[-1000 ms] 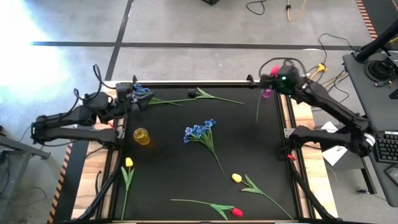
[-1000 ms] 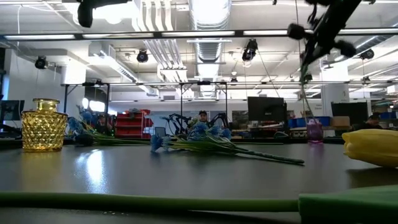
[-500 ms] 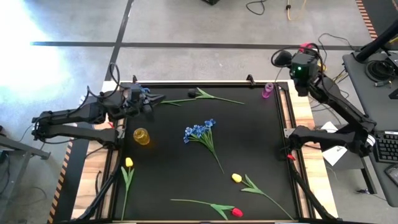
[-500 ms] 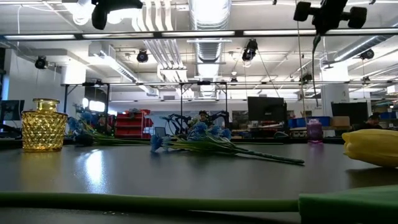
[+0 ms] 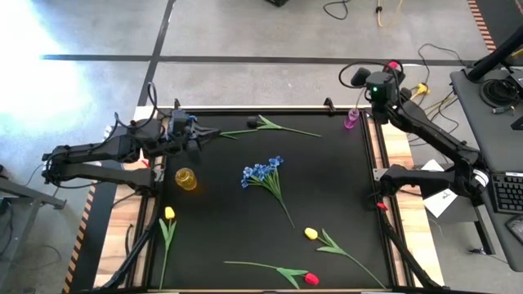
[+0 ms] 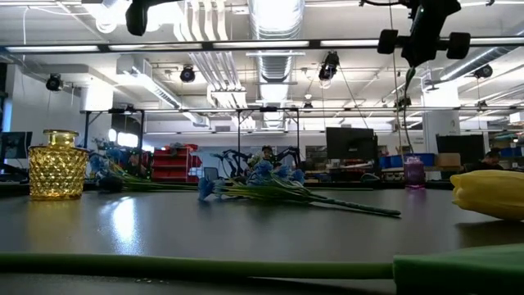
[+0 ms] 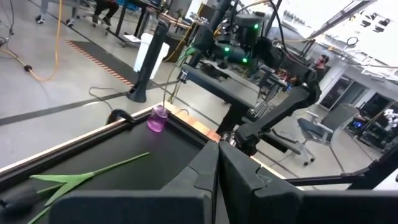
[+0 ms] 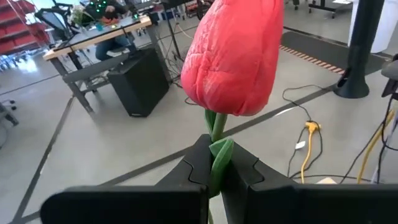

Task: Sort flowers into vase by color
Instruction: Put the top red flower into the purple vase

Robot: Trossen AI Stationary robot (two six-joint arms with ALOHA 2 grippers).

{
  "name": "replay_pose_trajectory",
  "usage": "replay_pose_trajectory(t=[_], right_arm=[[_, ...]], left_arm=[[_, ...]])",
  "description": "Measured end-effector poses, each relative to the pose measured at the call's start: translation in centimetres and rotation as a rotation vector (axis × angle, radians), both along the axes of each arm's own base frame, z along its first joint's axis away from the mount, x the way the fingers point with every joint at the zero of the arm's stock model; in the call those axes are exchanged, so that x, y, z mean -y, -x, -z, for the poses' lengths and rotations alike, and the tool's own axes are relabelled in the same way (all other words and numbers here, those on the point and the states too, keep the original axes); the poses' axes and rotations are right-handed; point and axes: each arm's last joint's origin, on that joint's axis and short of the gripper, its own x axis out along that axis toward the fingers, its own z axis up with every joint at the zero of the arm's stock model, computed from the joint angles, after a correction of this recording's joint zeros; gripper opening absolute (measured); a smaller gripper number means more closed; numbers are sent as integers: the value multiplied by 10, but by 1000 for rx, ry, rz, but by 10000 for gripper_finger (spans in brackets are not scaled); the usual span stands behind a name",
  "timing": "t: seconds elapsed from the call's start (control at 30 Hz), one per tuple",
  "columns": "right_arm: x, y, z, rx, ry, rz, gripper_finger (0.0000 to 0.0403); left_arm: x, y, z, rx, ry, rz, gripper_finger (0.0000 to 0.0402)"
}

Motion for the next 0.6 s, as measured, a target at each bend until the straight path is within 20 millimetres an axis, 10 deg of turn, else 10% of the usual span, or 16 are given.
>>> replay_pose_trajectory(t=[0.6], right_arm=[[4,-7,30,-125,-229,-90,13]], left_arm=[[1,9,-17,-41,-68,4,0]])
